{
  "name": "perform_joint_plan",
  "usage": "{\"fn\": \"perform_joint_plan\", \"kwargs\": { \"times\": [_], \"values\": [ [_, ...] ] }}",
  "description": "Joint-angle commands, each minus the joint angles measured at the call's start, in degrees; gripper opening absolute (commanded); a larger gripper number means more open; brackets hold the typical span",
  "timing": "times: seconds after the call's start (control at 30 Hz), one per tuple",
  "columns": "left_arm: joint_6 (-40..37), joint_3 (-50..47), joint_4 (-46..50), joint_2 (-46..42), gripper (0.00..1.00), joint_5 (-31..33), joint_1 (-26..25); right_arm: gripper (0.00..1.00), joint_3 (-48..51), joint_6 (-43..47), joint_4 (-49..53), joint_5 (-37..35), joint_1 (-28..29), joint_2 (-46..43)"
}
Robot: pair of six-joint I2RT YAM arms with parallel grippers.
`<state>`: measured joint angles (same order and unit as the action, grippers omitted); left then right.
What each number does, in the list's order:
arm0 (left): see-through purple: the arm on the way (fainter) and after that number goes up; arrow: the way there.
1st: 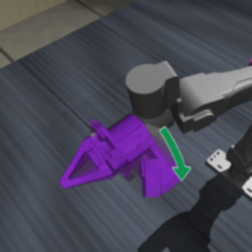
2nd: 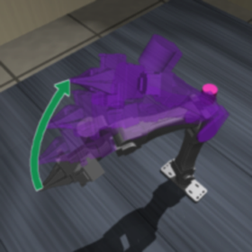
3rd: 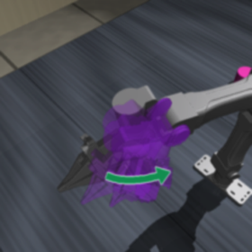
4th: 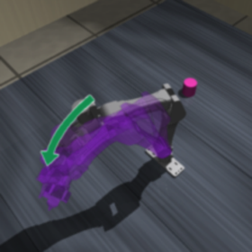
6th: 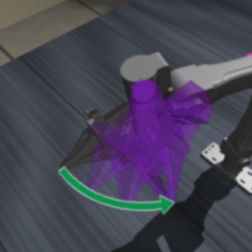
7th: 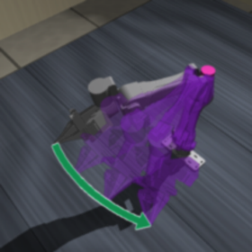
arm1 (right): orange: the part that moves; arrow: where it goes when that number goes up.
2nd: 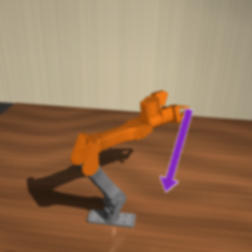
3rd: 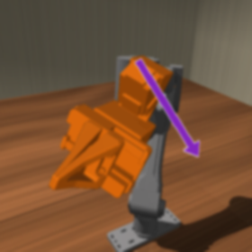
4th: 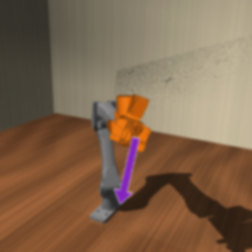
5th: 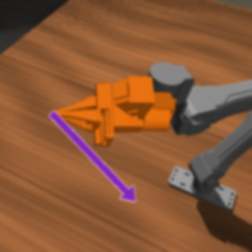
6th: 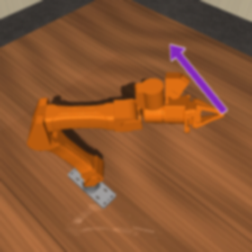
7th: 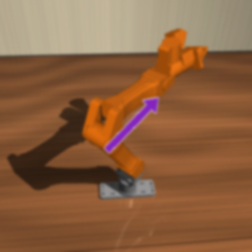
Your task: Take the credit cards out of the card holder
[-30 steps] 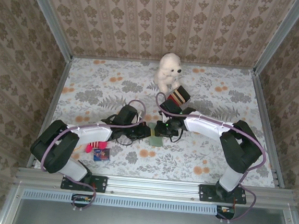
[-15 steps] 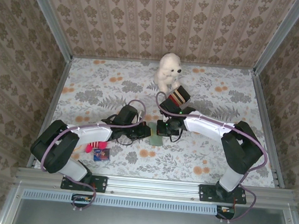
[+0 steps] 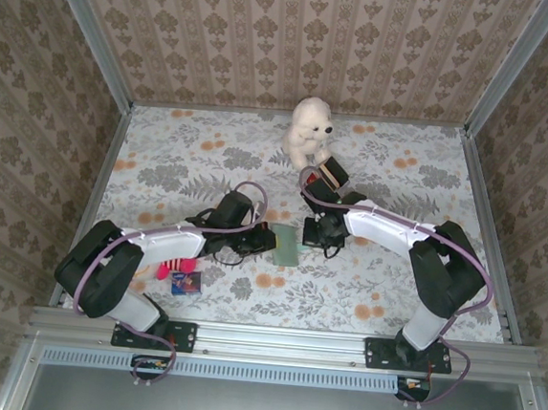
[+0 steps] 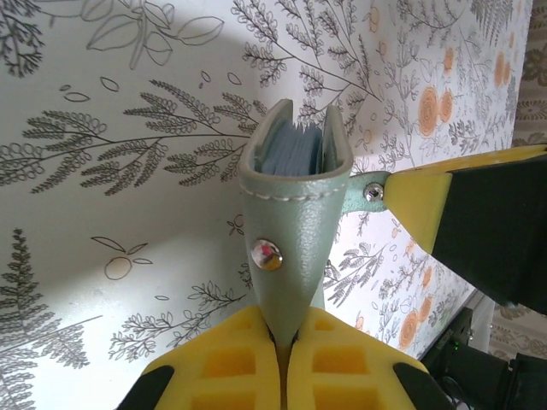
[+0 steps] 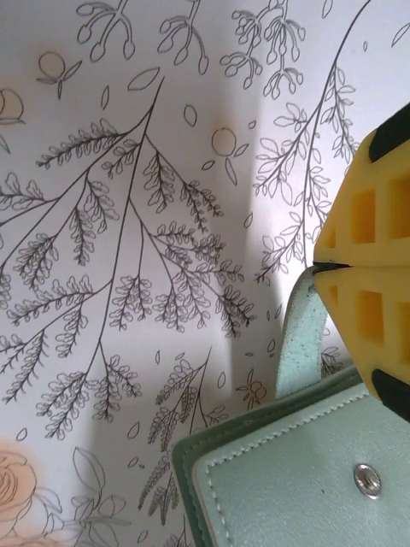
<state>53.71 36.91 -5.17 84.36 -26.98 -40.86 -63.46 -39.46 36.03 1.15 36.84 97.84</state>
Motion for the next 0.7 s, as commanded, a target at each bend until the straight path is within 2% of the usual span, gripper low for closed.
{"fn": "perform_joint_plan", "kwargs": {
  "times": [0.0, 0.03, 0.17, 0.23, 0.4, 0.67],
  "values": [
    [-1.41, 0.81, 2.36, -1.3, 0.0, 0.44, 0.18, 0.0, 1.15, -0.23, 0.87, -1.83, -0.01, -1.53],
    [-1.45, 0.96, 2.39, -1.23, 0.0, 0.31, 0.17, 0.01, 1.48, 0.24, -0.46, -0.64, -0.01, -2.17],
    [-1.75, 1.32, 2.03, -0.9, 0.0, -0.32, 0.21, 0.25, 1.72, 2.16, -4.21, 4.88, -0.01, -3.08],
    [-1.77, 1.4, 1.92, -0.61, 0.0, -0.65, 0.1, 0.31, 1.28, 2.96, -4.92, 7.64, -0.08, -2.45],
    [-1.61, 1.5, 1.22, 0.25, 0.0, -1.21, 0.0, 0.35, -0.41, 3.86, -4.73, 8.94, -0.01, 0.66],
    [-1.47, 1.33, 1.0, 0.22, 0.0, -1.26, -0.17, 0.32, -0.77, 4.1, -4.92, 10.54, -0.01, 3.48]
  ]
}}
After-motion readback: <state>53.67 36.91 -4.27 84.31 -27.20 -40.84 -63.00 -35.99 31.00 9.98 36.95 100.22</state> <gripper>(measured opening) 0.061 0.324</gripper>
